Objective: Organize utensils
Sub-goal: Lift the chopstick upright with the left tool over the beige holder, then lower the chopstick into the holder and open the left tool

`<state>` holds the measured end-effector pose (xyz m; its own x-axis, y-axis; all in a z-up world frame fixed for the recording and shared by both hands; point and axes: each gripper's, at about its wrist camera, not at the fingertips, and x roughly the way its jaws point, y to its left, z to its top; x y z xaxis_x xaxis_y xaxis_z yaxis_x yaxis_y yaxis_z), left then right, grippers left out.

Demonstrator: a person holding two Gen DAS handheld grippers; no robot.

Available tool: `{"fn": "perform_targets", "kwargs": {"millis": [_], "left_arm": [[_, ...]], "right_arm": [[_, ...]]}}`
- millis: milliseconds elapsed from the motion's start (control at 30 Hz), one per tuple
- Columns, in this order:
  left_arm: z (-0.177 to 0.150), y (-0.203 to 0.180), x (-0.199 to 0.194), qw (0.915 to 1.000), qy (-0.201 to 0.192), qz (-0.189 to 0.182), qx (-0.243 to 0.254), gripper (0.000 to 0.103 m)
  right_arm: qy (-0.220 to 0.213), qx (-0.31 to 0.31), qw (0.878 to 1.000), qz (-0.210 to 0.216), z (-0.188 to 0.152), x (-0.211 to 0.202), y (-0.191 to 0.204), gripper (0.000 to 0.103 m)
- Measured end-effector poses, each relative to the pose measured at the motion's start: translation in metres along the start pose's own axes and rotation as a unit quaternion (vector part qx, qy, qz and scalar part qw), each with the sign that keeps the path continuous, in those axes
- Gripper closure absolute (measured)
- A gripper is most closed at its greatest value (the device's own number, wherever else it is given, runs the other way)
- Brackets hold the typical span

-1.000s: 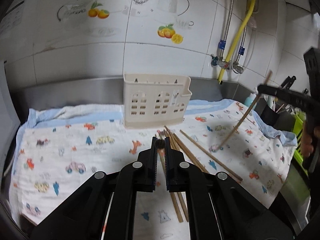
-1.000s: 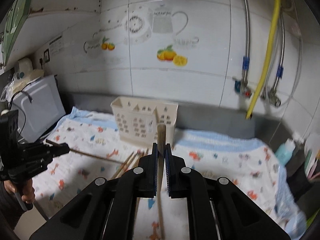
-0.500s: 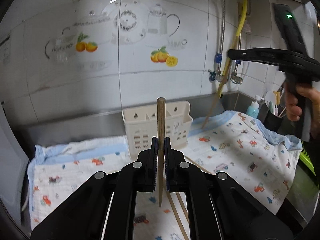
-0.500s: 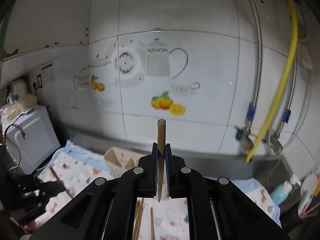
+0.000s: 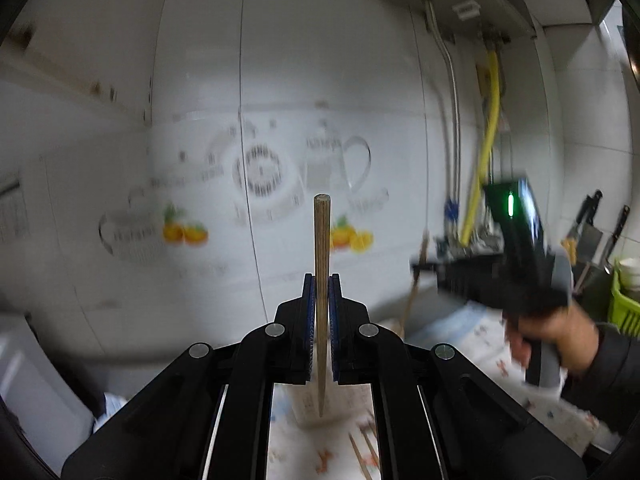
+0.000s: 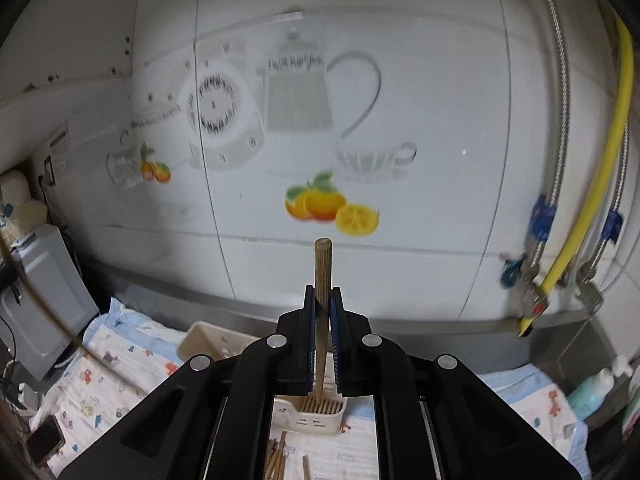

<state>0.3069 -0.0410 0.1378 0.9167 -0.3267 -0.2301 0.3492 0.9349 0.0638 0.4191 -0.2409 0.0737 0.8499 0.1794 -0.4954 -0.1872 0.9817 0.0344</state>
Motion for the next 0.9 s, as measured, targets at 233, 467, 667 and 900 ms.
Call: {"fn": "perform_targets", "kwargs": {"millis": [233, 467, 667, 900], "left_arm": [[0.023, -0.007, 0.032, 0.9989, -0.043, 0.018, 0.010, 0.098], [0.001, 0.012, 0.079, 0.9991, -0.020, 0.026, -0.026, 0.098], [-0.029, 0.032, 0.105, 0.9977, 0.022, 0.030, -0.056, 0.098], [-0.048, 0.039, 0.119, 0.9960, 0.053, 0.026, -0.066, 0.098]], "right_arm": [[0.022, -0.014, 1.000, 0.000, -0.011, 0.014, 0.001, 0.096], [0.020, -0.020, 1.000, -0.002, -0.017, 0.013, -0.001, 0.096], [0.026, -0.019, 0.999, 0.000, -0.021, 0.017, -0.003, 0.096], [0.026, -0.016, 1.000, -0.004, -0.024, 0.018, -0.004, 0.095]]}}
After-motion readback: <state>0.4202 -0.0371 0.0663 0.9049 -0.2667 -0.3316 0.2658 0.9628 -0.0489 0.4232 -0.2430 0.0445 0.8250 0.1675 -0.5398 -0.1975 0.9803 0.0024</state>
